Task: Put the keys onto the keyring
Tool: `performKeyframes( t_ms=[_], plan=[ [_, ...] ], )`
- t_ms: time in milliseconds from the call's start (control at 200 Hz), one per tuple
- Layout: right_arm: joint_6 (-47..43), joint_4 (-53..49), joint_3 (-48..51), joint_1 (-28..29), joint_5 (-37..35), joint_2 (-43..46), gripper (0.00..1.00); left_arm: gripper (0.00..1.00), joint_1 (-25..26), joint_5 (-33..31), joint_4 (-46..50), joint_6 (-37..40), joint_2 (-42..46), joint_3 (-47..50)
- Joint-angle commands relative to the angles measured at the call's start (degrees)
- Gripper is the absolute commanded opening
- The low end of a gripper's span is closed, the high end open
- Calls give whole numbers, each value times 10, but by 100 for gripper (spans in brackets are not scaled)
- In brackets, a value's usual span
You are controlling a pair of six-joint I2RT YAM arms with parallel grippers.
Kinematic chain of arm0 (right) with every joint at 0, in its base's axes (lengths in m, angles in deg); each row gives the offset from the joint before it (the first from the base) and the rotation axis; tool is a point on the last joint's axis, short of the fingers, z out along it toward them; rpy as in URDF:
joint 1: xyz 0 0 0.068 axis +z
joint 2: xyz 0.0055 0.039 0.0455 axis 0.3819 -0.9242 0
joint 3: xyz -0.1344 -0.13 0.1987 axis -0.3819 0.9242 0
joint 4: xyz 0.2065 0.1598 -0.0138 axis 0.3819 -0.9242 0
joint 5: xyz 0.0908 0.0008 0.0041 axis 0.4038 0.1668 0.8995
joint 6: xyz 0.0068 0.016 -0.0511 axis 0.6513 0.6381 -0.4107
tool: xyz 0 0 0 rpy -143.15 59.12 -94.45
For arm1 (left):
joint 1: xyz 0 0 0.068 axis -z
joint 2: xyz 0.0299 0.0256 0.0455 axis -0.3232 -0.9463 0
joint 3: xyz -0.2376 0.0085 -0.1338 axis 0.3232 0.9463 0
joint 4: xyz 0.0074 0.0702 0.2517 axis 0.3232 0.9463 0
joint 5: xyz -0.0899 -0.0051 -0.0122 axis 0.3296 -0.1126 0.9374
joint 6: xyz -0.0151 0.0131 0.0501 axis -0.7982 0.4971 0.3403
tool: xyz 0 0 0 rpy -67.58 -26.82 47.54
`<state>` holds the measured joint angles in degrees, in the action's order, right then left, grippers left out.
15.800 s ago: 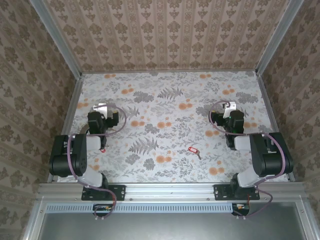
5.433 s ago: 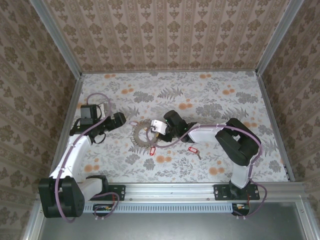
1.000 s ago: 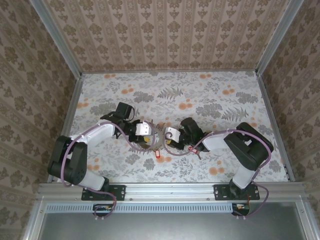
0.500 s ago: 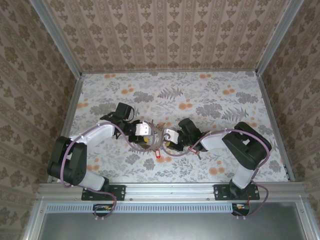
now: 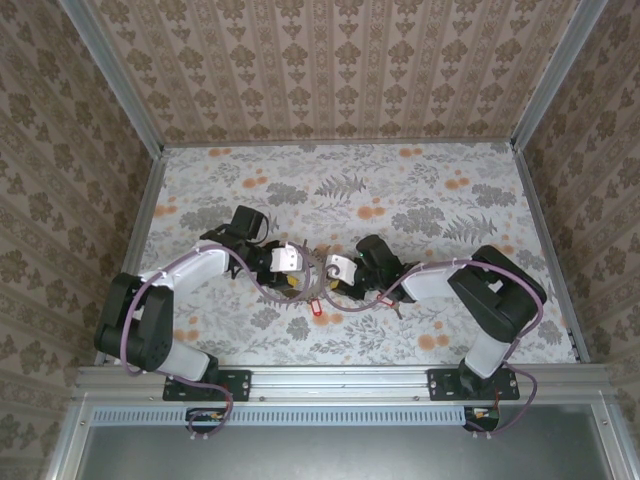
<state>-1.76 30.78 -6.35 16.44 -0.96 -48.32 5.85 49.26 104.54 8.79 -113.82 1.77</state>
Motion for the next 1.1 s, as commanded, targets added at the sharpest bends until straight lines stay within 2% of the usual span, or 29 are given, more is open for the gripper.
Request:
performKeyframes(
  t_ms=[0,125,300,490,525,800,1095],
  plan=[
    [6,0,16,-2,-17,13,25,48,7,3,15,13,12,1],
    [-3,-16,20,-3,7,21,26,48,10,2,15,14,7,1],
    [3,-2,20,-8,3,26,33,48,11,3,13,14,8,2],
    [-21,-29,-7,-8,9,9,26,48,10,3,11,15,9,4],
    [-24,-32,-11,-8,10,6,25,48,11,-15,11,15,9,5],
    [-34,-46,-29,-8,24,-13,24,48,10,-16,8,14,8,6],
    [-26,-52,-28,-7,26,-23,28,48,11,-19,10,14,8,6]
  ],
)
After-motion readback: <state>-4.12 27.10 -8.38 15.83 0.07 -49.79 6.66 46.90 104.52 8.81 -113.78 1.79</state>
